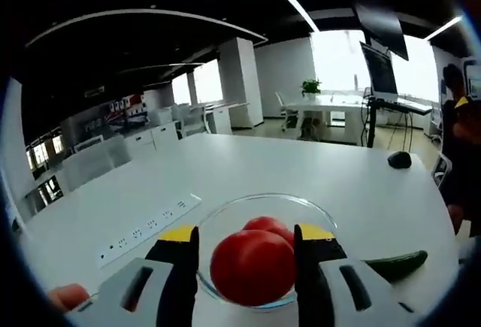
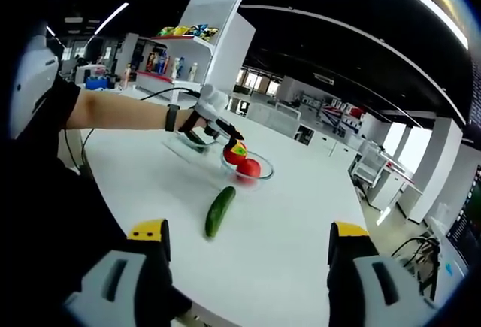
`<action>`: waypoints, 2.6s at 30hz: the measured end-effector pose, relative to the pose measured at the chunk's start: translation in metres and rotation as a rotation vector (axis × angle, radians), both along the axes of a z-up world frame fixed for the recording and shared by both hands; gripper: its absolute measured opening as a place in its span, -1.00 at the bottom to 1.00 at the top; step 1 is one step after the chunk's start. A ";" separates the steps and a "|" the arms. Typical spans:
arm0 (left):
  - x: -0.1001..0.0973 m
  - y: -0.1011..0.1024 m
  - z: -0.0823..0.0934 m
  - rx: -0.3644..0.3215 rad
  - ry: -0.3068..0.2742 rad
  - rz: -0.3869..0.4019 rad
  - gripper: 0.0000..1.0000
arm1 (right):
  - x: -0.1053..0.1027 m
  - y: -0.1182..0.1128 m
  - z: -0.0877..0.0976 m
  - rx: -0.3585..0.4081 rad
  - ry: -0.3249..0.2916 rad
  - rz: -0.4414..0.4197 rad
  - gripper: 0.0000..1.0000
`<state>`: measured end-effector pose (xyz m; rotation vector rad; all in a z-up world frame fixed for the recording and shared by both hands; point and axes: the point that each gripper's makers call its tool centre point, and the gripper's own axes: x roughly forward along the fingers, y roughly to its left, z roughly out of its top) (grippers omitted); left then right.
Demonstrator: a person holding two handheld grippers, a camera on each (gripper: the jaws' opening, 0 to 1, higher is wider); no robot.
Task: Sort the scattered tomatoes and cucumbers on the table and place them into their respective storage containers
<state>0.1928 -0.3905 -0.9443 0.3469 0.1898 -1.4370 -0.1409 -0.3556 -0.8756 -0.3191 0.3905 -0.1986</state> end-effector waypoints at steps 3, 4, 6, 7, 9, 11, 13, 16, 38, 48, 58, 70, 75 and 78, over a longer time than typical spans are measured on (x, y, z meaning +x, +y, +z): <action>-0.001 0.000 -0.003 0.010 0.001 -0.007 0.21 | -0.001 0.000 0.000 -0.004 0.003 -0.001 0.66; -0.001 0.000 -0.003 0.008 -0.004 -0.008 0.27 | -0.001 -0.001 0.001 -0.003 0.000 -0.001 0.66; -0.001 -0.001 -0.003 0.008 -0.003 -0.008 0.40 | -0.001 -0.001 0.001 -0.001 -0.001 -0.003 0.66; 0.001 -0.001 -0.001 -0.001 -0.003 -0.007 0.50 | -0.001 -0.001 0.002 -0.003 -0.001 -0.002 0.66; 0.002 -0.005 0.005 -0.025 0.001 -0.007 0.83 | -0.001 0.000 0.002 -0.004 0.000 0.001 0.66; 0.000 -0.005 0.007 -0.034 0.009 -0.008 0.89 | 0.000 0.000 0.001 -0.003 0.000 0.003 0.66; -0.002 -0.004 0.009 -0.042 0.008 -0.014 0.90 | 0.000 0.000 0.000 -0.001 0.003 0.002 0.66; -0.003 -0.001 0.008 -0.040 0.002 -0.021 0.90 | 0.000 0.000 -0.001 0.000 0.005 0.002 0.66; -0.076 0.106 0.014 -0.045 0.012 -0.150 0.90 | 0.003 0.004 0.000 -0.005 0.004 0.009 0.66; -0.090 0.184 0.041 -0.096 0.006 -0.127 0.90 | 0.008 0.010 -0.002 -0.001 0.002 0.030 0.66; -0.082 0.261 0.028 -0.062 0.075 -0.043 0.90 | 0.015 0.012 -0.009 0.008 0.007 0.040 0.66; -0.084 0.330 0.010 0.008 0.102 0.034 0.90 | 0.023 0.021 -0.019 0.026 0.012 0.069 0.67; -0.085 0.348 0.011 0.021 0.080 0.066 0.90 | 0.026 0.022 -0.021 0.029 0.022 0.071 0.67; -0.081 0.356 0.016 0.008 0.074 0.090 0.90 | 0.027 0.022 -0.021 0.032 0.020 0.070 0.67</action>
